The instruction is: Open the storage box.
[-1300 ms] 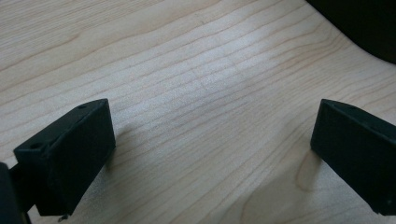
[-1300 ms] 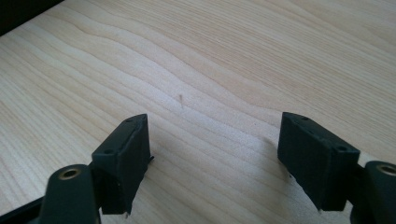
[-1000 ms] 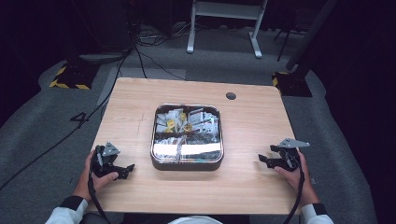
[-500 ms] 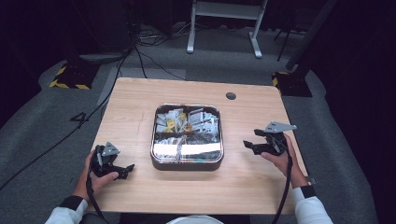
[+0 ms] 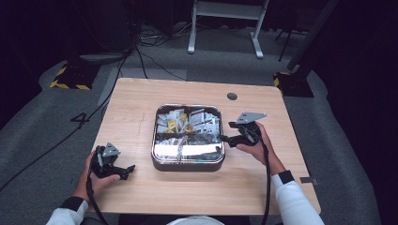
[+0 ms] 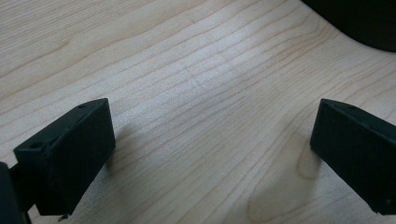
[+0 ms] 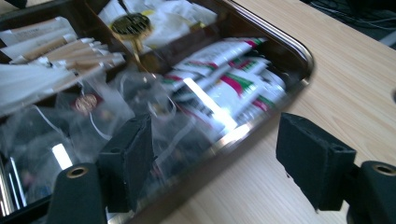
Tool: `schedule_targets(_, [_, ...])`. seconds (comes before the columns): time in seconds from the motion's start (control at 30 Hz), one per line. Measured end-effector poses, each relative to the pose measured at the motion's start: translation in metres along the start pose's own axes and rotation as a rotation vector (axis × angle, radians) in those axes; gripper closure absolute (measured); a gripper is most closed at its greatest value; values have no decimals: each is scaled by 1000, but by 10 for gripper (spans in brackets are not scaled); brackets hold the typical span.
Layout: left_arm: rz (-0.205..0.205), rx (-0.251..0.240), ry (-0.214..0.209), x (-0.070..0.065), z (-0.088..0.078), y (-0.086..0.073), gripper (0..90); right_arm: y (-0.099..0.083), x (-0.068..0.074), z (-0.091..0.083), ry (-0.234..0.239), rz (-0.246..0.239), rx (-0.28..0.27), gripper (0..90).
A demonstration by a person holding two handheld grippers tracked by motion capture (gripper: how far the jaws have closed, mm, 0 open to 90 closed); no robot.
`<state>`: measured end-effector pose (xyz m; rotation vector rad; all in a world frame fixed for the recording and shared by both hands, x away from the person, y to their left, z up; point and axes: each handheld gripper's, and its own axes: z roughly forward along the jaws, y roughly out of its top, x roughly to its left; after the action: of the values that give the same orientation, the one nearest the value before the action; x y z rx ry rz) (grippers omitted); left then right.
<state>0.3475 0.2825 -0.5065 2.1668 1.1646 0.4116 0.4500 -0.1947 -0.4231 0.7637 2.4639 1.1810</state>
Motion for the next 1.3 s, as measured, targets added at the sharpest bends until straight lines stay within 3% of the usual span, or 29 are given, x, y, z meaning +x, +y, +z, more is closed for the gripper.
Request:
schedule_targets(0.13, [0,0,0,0,0,0,2,11,8,15,30,-15,-2,285])
schedule_targets(0.2, [-1,0,1,0,0,0,2,22,17,31,57,-44,9,289])
schedule_targets(0.4, [-5,-1,7,-1,0,0,5,36,33,59,66,-93,46,317])
schedule_targets(0.53, [-6,-3,9,-1,0,-1,5,45,39,74,94,-96,48,320])
schedule_targets(0.83, [-17,-3,19,-3,0,-1,5,61,48,102,107,-94,77,346])
schedule_targets(1.0, [-21,-4,21,-4,0,-1,5,66,51,107,118,-86,79,415])
schedule_targets(1.13, [-22,-6,22,-4,-1,-1,5,65,50,106,113,-78,70,585])
schedule_targets(1.3, [-22,-4,21,-5,-1,-2,5,65,51,104,110,-78,64,592])
